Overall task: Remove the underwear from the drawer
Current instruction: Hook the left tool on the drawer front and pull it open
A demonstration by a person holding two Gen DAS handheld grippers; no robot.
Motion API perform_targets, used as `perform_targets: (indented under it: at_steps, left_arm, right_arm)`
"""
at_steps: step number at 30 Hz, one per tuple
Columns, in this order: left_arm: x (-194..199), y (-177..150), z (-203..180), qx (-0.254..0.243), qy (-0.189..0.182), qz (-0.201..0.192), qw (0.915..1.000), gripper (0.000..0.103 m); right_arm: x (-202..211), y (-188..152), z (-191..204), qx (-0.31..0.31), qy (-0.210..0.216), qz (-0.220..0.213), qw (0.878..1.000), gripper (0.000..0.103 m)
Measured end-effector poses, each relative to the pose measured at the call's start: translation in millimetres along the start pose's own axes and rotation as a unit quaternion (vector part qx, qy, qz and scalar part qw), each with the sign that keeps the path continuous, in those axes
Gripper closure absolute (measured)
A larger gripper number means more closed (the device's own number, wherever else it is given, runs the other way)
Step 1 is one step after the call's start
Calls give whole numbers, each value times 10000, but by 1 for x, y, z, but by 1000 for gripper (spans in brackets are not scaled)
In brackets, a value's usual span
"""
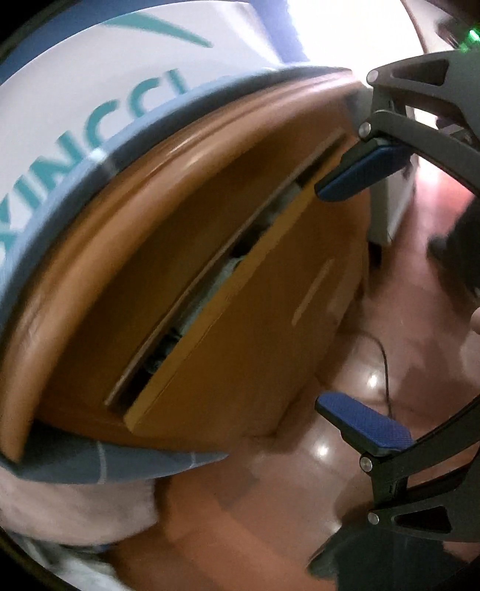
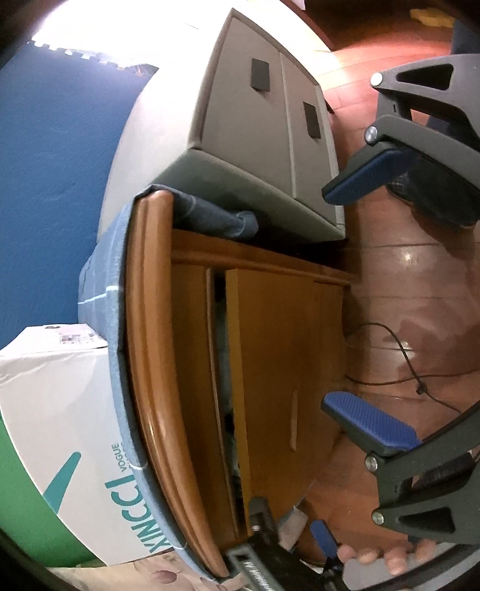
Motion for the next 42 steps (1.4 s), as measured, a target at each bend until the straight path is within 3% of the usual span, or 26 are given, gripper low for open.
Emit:
perform_targets:
  at_steps: [5, 12, 15, 20, 24, 27, 31, 33, 34, 37, 39, 42]
  left_arm:
    - [-11, 15, 10, 494, -95, -62, 9987, 1]
    - [-27, 31, 37, 1560, -411, 75, 9869, 1]
    - [-34, 35, 41, 1711, -436, 90, 9842, 0]
    - [-35, 42, 42, 1747, -840, 26, 9810, 0]
    - [-45, 25, 54, 1864, -832, 66, 9789, 0]
    - [-51, 21, 63, 2246, -1082, 102, 9684, 0]
    - [-52, 19, 65, 2467, -1227, -24, 9613, 0]
    - [-53, 14, 71, 2870, -1415, -54, 9474, 0]
    - [-56, 11, 74, 3218, -1502, -48, 9348, 0]
    - [-57, 7, 78, 3806, -1427, 20, 9137, 0]
    - [-56, 7, 76, 4006, -1281, 4, 9072, 0]
    - [-56, 10, 75, 4010, -1032, -102, 9102, 0]
  right_arm:
    - [-1, -1, 3, 89, 40, 49, 9999, 0]
    - [-4, -3, 5, 112, 109, 148, 9998, 0]
    - [-6, -4, 5, 91, 132, 213, 9996, 0]
    - [-8, -4, 3, 34, 186, 281, 9994, 0]
    - [-8, -4, 2, -6, 207, 312, 9993, 0]
    - [-10, -4, 1, -52, 232, 351, 9991, 0]
    - [-12, -4, 0, -120, 284, 441, 9986, 0]
    - [-13, -4, -1, -143, 284, 465, 9984, 0]
    - [-13, -4, -1, -152, 273, 466, 9984, 0]
    - [-13, -5, -1, -165, 270, 480, 9983, 0]
    - [-14, -5, -1, -162, 278, 510, 9982, 0]
    - [-15, -5, -2, -175, 307, 553, 9978, 0]
Point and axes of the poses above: each gripper's, at about its wrist camera, not at the fingertips, and x roughly against the way its jaws point, z to its left, y to its top, the point moved 1 cm from there along -x, roughly the way its jaws point, and after that the axes turned 9 degrees about -y, right-handed, at the moved point
